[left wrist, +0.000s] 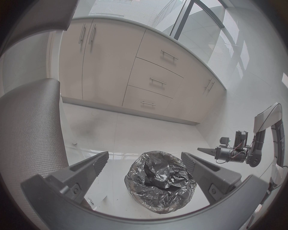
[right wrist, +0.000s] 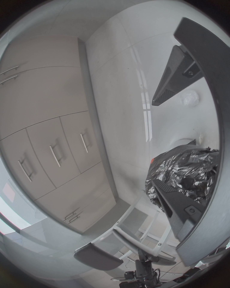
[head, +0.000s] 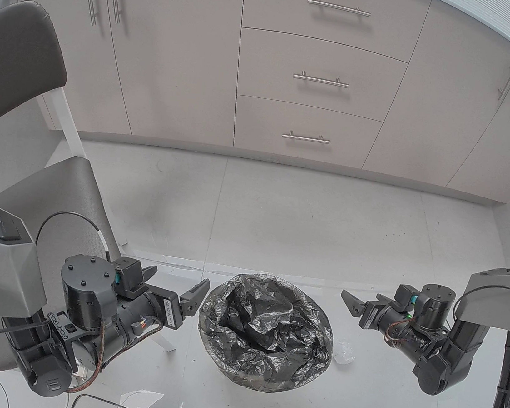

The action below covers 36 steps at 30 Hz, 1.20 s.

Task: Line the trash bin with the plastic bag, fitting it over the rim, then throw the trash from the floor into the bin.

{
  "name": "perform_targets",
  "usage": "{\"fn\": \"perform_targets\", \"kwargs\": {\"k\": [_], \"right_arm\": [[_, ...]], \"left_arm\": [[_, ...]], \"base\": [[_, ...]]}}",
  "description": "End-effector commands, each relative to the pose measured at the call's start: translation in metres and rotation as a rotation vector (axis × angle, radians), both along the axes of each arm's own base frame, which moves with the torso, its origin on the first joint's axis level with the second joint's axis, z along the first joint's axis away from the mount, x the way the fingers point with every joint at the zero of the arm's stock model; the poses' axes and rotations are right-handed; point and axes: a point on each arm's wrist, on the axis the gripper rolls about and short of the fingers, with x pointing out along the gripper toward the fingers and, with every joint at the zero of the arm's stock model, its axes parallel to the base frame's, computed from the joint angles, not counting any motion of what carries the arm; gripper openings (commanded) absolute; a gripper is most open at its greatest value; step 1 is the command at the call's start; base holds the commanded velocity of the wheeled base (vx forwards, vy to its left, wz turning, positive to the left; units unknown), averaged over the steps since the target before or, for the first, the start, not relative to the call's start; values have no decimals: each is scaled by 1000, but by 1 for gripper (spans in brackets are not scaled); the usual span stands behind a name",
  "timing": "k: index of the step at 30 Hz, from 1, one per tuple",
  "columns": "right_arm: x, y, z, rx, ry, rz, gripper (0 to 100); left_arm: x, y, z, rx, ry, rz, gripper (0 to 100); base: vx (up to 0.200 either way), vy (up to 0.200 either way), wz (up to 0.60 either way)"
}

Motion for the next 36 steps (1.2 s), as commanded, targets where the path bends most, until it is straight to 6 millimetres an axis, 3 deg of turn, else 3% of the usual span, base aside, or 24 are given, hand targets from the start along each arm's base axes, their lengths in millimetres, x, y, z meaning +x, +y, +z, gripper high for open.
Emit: {"fn": "perform_targets", "kwargs": {"k": [1, 3, 6, 7, 8, 10, 15, 23, 25, 28, 30, 31, 36], "right_arm": [[4, -11, -29, 2, 72, -39, 100], [8, -13, -33, 11, 73, -56, 100], [16, -19, -42, 13, 75, -83, 100], [16, -19, -42, 13, 73, -83, 100], [18, -19, -45, 12, 76, -84, 100], [19, -19, -48, 11, 79, -87, 100], [28, -19, -51, 6, 55, -113, 100], [70, -20, -39, -23, 27, -230, 100], [77, -21, -37, -29, 27, -244, 100], [104, -24, -32, -56, 42, -260, 100], [109, -24, -31, -63, 44, -261, 100], [125, -24, -24, -78, 41, -263, 100], [151, -20, -17, -119, 41, -259, 100]], "left_arm": [[-6, 6, 17, -26, -45, 24, 100], [-15, 12, 31, -49, -81, 27, 100], [-51, 33, 59, -106, -141, 26, 100], [-52, 34, 59, -108, -144, 26, 100], [-69, 47, 63, -109, -151, 51, 100], [-83, 61, 64, -101, -157, 111, 100], [-93, 93, 70, -41, -146, 372, 100], [-133, 113, 86, -48, -201, 417, 100], [-139, 116, 86, -47, -201, 420, 100], [-167, 132, 80, 5, -177, 460, 100], [-172, 135, 77, 13, -167, 469, 100], [-191, 144, 67, 44, -140, 483, 100], [-224, 157, 46, 60, -136, 482, 100]], "base": [[0, 0, 0], [0, 0, 0], [0, 0, 0], [0, 0, 0], [0, 0, 0], [0, 0, 0], [0, 0, 0], [0, 0, 0], [0, 0, 0], [0, 0, 0], [0, 0, 0], [0, 0, 0], [0, 0, 0]]}}
